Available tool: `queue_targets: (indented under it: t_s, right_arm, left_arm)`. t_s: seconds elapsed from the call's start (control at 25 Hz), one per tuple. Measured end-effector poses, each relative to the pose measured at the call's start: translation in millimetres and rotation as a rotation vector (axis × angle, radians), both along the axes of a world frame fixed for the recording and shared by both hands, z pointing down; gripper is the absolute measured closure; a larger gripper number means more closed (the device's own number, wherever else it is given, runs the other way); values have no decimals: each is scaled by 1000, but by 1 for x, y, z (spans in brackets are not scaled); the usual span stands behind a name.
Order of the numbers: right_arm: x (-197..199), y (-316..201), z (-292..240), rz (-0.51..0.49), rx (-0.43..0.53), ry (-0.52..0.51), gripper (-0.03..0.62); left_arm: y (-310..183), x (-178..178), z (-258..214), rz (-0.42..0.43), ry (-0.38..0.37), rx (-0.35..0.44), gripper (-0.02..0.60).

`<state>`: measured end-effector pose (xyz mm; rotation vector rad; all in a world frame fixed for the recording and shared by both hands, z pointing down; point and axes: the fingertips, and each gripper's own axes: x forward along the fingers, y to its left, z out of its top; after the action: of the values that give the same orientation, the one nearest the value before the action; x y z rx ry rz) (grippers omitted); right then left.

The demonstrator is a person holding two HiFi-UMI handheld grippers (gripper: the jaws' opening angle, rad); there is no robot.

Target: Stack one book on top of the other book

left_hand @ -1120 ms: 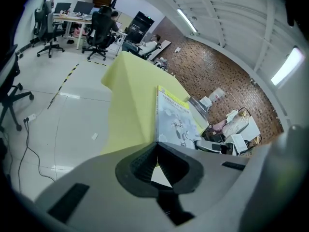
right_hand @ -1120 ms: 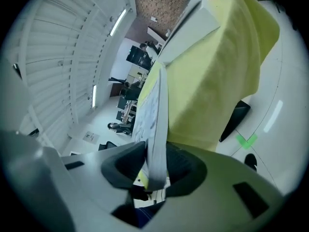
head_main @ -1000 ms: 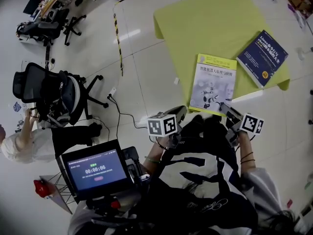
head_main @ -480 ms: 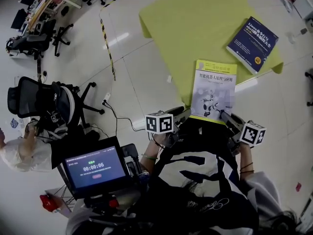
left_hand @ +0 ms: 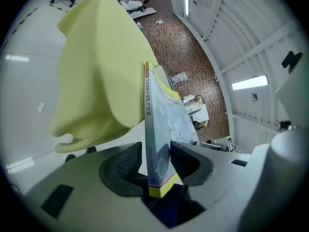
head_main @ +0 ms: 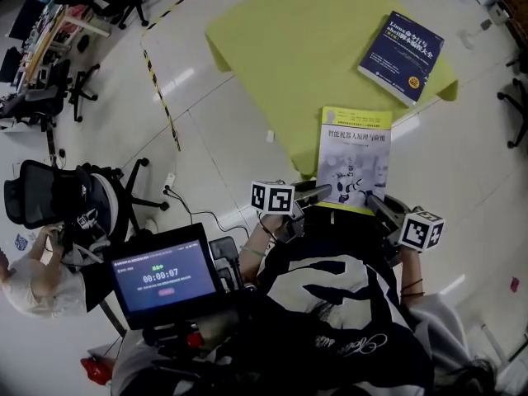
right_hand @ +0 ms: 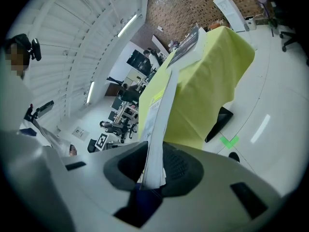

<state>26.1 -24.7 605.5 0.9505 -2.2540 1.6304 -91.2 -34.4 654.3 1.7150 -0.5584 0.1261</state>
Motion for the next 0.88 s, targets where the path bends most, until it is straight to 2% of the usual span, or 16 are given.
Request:
queue_targets:
  t_s: [0.24, 0.52, 0.64, 0.76, 0.88]
  right_arm:
    - [-4, 8, -7, 8, 40, 51, 510]
    - [-7, 7, -39, 36, 93, -6, 490]
    - [-7, -1, -55, 41, 138, -10, 488]
    - [2, -24, -75, 27, 192, 4, 490]
    - [21, -59, -97, 23, 247, 8, 490]
  left_arm:
    - [-2, 5, -7, 106, -170, 112, 407]
    - [-11, 1, -63, 96, -199, 268, 407]
    - [-23, 2, -86, 102, -241, 341, 407]
    - [-46, 12, -111, 102, -279, 412, 407]
    - [-81, 30, -134, 87, -280, 457, 407]
